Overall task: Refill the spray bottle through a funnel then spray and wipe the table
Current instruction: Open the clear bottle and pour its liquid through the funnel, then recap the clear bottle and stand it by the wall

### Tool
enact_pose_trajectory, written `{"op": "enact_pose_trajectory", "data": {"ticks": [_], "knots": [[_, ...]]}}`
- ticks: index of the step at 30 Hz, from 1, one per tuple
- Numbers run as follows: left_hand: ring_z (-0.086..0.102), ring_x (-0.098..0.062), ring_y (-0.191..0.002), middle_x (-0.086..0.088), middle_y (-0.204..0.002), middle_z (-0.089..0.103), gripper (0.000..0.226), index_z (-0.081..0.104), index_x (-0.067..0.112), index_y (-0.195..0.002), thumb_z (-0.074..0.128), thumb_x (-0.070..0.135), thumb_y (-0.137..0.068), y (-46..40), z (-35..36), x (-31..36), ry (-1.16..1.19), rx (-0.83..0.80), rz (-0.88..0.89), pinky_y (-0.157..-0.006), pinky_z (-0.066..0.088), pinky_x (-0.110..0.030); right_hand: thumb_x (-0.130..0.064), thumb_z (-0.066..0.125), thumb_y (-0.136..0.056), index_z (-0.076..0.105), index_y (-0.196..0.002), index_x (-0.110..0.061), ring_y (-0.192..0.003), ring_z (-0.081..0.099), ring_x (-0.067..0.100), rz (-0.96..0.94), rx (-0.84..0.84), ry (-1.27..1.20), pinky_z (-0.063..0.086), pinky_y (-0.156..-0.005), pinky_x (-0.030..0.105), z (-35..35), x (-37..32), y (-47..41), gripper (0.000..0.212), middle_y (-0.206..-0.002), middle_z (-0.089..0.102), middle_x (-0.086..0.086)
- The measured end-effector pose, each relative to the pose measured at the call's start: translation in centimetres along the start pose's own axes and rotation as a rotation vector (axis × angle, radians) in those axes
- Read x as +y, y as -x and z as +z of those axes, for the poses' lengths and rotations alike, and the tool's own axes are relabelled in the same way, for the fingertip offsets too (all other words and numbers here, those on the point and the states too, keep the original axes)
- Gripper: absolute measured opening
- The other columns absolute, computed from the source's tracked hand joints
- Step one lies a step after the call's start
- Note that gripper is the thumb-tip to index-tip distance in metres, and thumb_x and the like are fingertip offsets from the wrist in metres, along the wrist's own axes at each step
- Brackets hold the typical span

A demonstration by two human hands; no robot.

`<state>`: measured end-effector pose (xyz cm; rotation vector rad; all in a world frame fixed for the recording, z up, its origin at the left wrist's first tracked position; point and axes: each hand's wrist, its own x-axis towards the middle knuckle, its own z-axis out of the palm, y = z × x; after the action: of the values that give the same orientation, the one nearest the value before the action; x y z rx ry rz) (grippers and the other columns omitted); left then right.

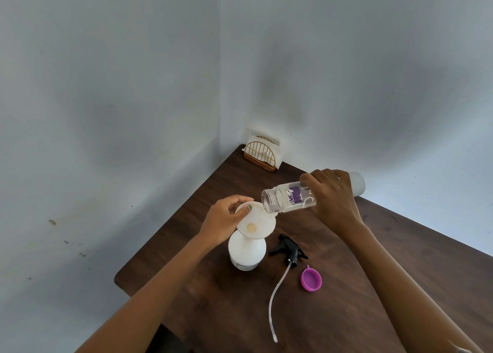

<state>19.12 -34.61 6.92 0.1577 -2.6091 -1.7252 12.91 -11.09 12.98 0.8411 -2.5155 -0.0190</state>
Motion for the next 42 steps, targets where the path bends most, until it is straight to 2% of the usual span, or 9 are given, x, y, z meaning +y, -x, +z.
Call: {"op": "enact_pose_trajectory", "data": {"ticks": [11,17,21,23,27,32,36,39,42], "knots": [[0.061,-0.012,-0.102,0.005,-0.116,0.065,0.033,0.06,0.026,-0.116,0.063,0.033,-0.085,0.1,0.1,0.2,0.03,-0.022,-0.017,-0.084,0.056,-0.027,-0.037,0.076,-0.064,0.052,-0.093,-0.021,-0.069,0.06,0.02,0.059,-0.013,-0.261,0.042,-0.074,0.037,0.1,-0.8,0.5,0.04,-0.081,0.066,0.001],[0.06,-0.013,-0.105,0.005,-0.119,0.064,0.035,0.059,0.026,-0.119,0.062,0.035,-0.085,0.3,0.0,0.6,0.03,-0.029,-0.034,-0.086,0.055,-0.028,-0.035,0.078,-0.067,0.058,-0.095,-0.016,-0.072,0.06,0.019,0.142,-0.075,-0.337,0.04,-0.075,0.035,0.0,-1.1,0.4,0.039,-0.084,0.067,0.0],[0.054,-0.01,-0.11,0.008,-0.126,0.056,0.044,0.049,0.032,-0.127,0.055,0.047,-0.086,0.3,-0.1,1.2,0.011,0.003,-0.056,-0.087,0.049,-0.024,-0.018,0.079,-0.07,0.057,-0.098,-0.013,-0.071,0.06,0.008,0.348,-0.05,-0.673,0.044,-0.068,0.018,-1.0,-1.7,0.2,0.036,-0.084,0.064,-0.008],[0.049,-0.01,-0.117,0.009,-0.134,0.049,0.053,0.044,0.037,-0.128,0.052,0.06,-0.081,0.2,-0.2,1.8,-0.009,0.059,-0.041,-0.096,0.046,-0.033,-0.013,0.082,-0.067,0.055,-0.102,-0.013,-0.079,0.06,0.001,0.48,-0.034,-0.88,0.046,-0.069,0.009,-1.3,-1.8,-0.2,0.044,-0.089,0.063,-0.011],[0.041,-0.003,-0.121,0.013,-0.142,0.04,0.065,0.036,0.042,-0.131,0.05,0.068,-0.073,0.0,0.1,5.4,0.011,0.006,0.067,-0.107,0.036,-0.044,-0.013,0.085,-0.063,0.055,-0.107,-0.011,-0.09,0.066,0.022,0.662,0.052,-1.221,0.053,-0.081,0.032,-2.2,-2.0,-1.7,0.054,-0.095,0.068,0.008],[0.048,-0.001,-0.117,0.017,-0.132,0.046,0.06,0.034,0.037,-0.133,0.063,0.043,-0.081,-0.5,1.8,11.6,0.221,-0.248,0.181,-0.095,0.043,-0.022,0.001,0.077,-0.07,0.042,-0.117,-0.006,-0.082,0.065,0.011,0.594,0.111,-1.317,0.056,-0.072,0.023,-3.4,-3.2,-3.0,0.059,-0.095,0.063,0.009],[0.055,0.005,-0.097,0.024,-0.104,0.054,0.05,0.043,0.026,-0.125,0.067,0.033,-0.081,-1.8,4.2,14.4,0.24,-0.199,0.193,-0.076,0.044,-0.007,0.001,0.064,-0.082,0.041,-0.114,0.001,-0.075,0.063,0.0,0.63,0.149,-1.249,0.052,-0.066,0.019,-2.9,-3.7,-3.3,0.04,-0.088,0.06,0.001],[0.057,0.003,-0.094,0.013,-0.11,0.058,0.048,0.045,0.022,-0.123,0.065,0.037,-0.082,-2.5,5.4,14.6,0.186,-0.152,0.217,-0.069,0.043,-0.001,-0.022,0.068,-0.075,0.039,-0.125,-0.004,-0.09,0.065,0.008,0.671,0.105,-1.21,0.054,-0.074,0.025,-1.8,-2.7,-2.8,0.06,-0.097,0.063,0.003],[0.063,-0.011,-0.1,0.001,-0.119,0.062,0.051,0.046,0.019,-0.123,0.066,0.039,-0.081,-3.3,5.9,14.1,0.171,-0.128,0.207,-0.079,0.051,-0.018,-0.036,0.08,-0.059,0.025,-0.134,-0.033,-0.118,0.053,0.021,0.624,-0.084,-1.14,0.049,-0.093,0.039,-1.4,-1.1,-1.0,0.093,-0.125,0.052,0.0]]}}
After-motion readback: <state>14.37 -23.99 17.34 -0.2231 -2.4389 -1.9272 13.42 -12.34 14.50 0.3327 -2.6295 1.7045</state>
